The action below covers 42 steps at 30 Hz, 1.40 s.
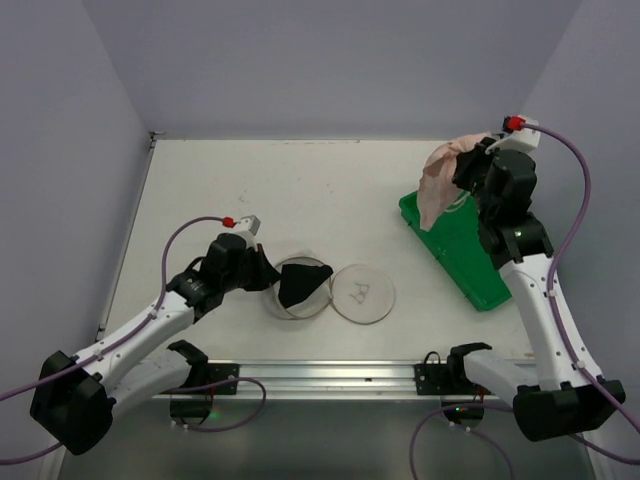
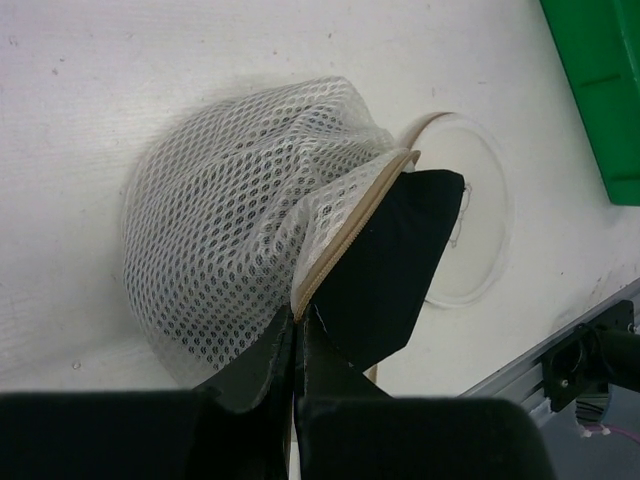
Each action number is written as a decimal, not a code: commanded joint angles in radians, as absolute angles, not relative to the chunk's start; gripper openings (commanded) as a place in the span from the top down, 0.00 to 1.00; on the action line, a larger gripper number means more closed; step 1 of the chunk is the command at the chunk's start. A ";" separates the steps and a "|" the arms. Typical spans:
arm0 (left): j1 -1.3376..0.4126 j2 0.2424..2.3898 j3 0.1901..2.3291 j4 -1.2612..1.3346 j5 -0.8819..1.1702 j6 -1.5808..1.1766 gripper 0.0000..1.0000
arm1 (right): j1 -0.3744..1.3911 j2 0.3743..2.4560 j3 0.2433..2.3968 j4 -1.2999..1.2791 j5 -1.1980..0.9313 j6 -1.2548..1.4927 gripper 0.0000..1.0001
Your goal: Unzip the laundry bag and remove the bra
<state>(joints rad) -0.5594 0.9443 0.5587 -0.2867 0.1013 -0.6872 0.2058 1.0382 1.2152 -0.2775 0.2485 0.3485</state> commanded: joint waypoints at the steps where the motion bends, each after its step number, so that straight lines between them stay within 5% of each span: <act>1: -0.560 0.962 0.535 -0.226 0.124 -0.673 1.00 | 0.118 1.080 1.174 -0.229 0.272 0.379 1.00; 13: -0.561 0.999 0.512 -0.192 0.133 -0.657 1.00 | -0.028 1.390 1.094 -0.189 0.298 0.466 1.00; 21: -0.560 1.008 0.514 -0.190 0.129 -0.644 1.00 | -0.049 1.727 1.265 -0.368 0.256 0.523 0.98; 30: -0.558 1.012 0.517 -0.189 0.126 -0.643 1.00 | -0.057 1.789 1.344 -0.422 0.184 0.515 0.32; 37: -0.557 1.006 0.522 -0.184 0.132 -0.652 1.00 | -0.055 1.625 1.338 -0.446 0.124 0.522 0.09; 42: -0.557 0.989 0.523 -0.187 0.135 -0.663 1.00 | -0.052 1.459 1.284 -0.463 0.052 0.520 0.01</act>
<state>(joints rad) -0.5587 1.0088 0.5251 -0.2237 0.1238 -0.6693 -0.0528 1.5787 1.3037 -0.4507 0.1173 0.5167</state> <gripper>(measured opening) 0.012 0.980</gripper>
